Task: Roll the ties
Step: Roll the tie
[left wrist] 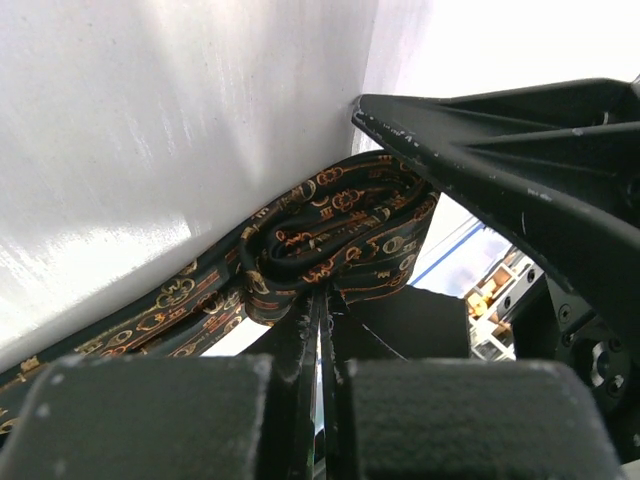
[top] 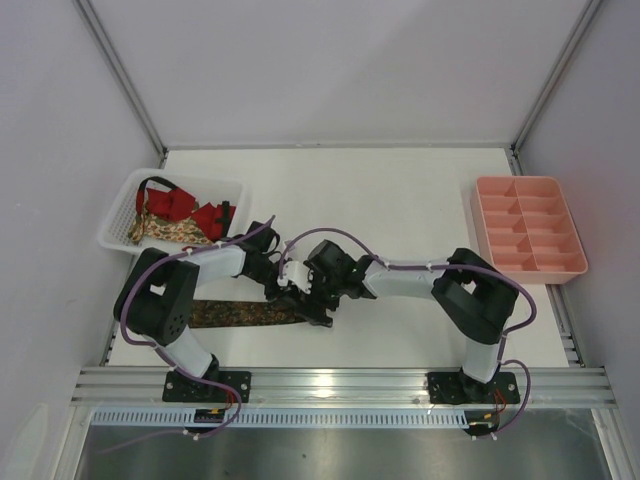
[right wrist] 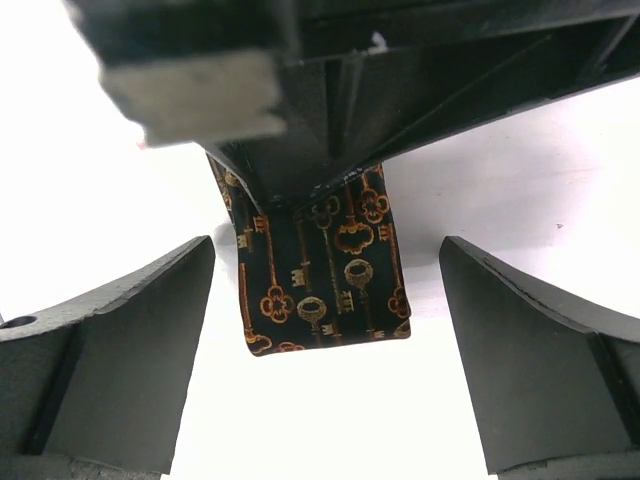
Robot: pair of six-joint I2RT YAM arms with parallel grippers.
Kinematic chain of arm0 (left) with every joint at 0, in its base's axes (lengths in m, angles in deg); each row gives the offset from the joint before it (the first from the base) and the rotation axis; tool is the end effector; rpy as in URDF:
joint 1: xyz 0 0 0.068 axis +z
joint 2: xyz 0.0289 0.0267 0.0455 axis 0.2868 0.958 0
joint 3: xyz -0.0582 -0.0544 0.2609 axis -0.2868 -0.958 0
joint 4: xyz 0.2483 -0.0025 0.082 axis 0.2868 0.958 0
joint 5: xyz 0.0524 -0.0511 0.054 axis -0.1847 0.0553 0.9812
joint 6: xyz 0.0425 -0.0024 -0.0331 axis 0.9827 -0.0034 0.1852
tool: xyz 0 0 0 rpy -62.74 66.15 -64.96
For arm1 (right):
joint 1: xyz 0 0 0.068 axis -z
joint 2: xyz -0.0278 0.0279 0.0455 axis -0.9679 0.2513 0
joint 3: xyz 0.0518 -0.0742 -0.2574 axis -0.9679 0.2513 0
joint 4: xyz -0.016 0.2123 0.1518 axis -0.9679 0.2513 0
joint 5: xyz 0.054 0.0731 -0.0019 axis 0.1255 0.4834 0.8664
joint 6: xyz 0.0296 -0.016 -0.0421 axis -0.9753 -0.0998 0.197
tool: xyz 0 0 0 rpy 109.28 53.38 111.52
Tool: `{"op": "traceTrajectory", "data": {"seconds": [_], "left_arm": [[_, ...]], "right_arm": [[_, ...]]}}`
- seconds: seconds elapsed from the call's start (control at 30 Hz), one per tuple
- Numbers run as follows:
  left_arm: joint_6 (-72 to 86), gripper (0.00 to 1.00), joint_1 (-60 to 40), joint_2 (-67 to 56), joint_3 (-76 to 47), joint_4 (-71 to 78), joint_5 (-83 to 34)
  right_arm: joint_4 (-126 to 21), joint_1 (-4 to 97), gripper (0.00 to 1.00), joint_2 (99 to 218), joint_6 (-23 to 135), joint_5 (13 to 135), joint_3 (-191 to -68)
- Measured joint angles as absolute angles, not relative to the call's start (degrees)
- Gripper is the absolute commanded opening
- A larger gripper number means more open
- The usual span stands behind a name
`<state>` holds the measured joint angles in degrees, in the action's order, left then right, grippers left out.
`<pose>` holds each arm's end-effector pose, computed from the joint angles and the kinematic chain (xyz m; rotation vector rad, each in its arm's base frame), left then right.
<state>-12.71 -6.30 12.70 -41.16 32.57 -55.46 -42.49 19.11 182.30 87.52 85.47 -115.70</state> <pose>0.2406 -0.1266 0.1342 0.0698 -2.8572 1.0748 0.1964 0.3157 0.1565 -1.7613 1.8559 0.6314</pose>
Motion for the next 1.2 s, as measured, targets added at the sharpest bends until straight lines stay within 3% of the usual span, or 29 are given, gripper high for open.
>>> {"op": "traceTrajectory", "data": {"seconds": [0.37, 0.47, 0.6, 0.93, 1.0, 1.1, 1.2], "left_arm": [[-13.95, 0.0, -6.3, 11.78, -42.12, 31.6, -55.88], [-14.32, 0.0, -6.3, 11.3, -42.74, 31.58, -55.9], [-14.5, 0.0, -6.3, 10.95, -43.2, 31.56, -55.92], [-14.67, 0.0, -6.27, 10.84, -43.3, 31.08, -55.51], [-14.65, 0.0, -6.25, 10.84, -43.17, 31.01, -55.35], [-14.63, 0.0, -6.25, 10.86, -42.87, 31.45, -55.31], [-14.63, 0.0, -6.27, 10.9, -42.74, 32.11, -55.38]], "right_arm": [[-43.76, 17.03, 0.91, 182.58, 86.86, 82.02, -115.62], [-44.13, 17.01, 0.78, 182.95, 86.56, 82.13, -115.92], [-44.15, 17.01, 0.72, 184.11, 86.34, 82.34, -117.32], [-44.15, 16.64, 0.4, 184.29, 86.34, 82.98, -117.47], [-44.09, 16.57, 0.4, 184.29, 86.14, 83.28, -117.47], [-44.11, 16.59, 0.51, 184.29, 85.73, 83.48, -117.47], [-44.31, 16.66, 0.69, 184.2, 85.09, 83.59, -117.45]]}}
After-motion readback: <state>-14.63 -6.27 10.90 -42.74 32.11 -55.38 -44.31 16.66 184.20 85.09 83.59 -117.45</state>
